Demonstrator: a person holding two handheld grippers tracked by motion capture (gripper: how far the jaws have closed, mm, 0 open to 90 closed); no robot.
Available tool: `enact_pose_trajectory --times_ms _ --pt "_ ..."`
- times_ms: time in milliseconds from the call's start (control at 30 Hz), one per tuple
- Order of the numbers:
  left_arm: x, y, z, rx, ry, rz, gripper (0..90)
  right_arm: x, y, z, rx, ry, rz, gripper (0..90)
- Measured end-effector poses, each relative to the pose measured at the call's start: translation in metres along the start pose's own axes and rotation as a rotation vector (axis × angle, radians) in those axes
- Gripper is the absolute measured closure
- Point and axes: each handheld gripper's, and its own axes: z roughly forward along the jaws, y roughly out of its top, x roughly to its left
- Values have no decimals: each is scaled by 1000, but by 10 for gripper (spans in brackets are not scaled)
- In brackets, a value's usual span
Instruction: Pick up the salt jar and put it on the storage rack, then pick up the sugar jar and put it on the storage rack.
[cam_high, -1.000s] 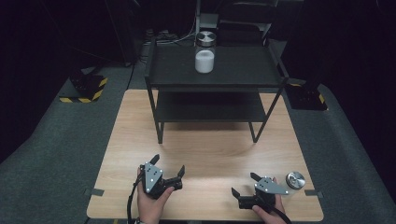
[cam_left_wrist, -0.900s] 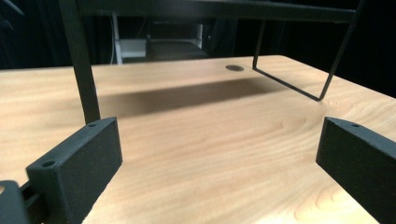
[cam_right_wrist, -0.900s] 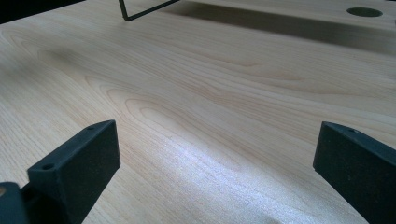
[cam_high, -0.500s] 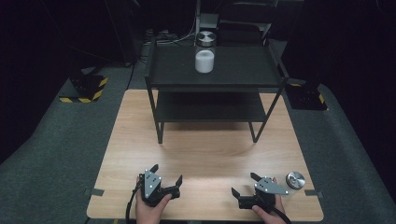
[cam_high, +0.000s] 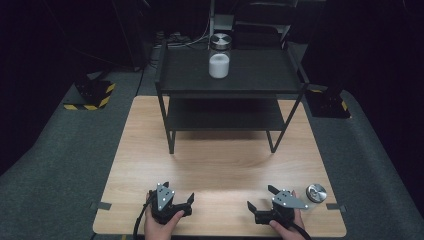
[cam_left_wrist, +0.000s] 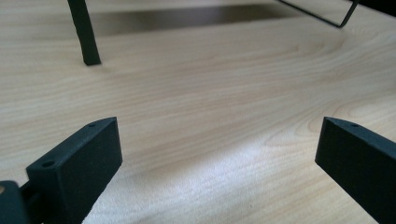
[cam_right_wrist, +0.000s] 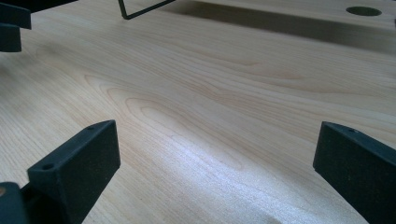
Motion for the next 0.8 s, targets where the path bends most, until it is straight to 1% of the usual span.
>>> enact_pose_trajectory --times_ms 67,133,233,467,600,800 --pt "0 2 0 16 -4 4 7 1 0 0 1 -2 -2 3" --pt "0 2 0 13 -7 2 7 0 1 1 5 -1 2 3" --pt "-1 2 0 19 -7 13 7 0 2 1 11 -2 8 3" --pt "-4 3 1 24 -5 36 7 3 3 3 11 2 -5 3" --pt "-3 2 0 20 -15 39 7 3 2 3 9 8 -14 3" --pt "0 3 1 24 -27 30 7 2 0 1 -7 7 3 2"
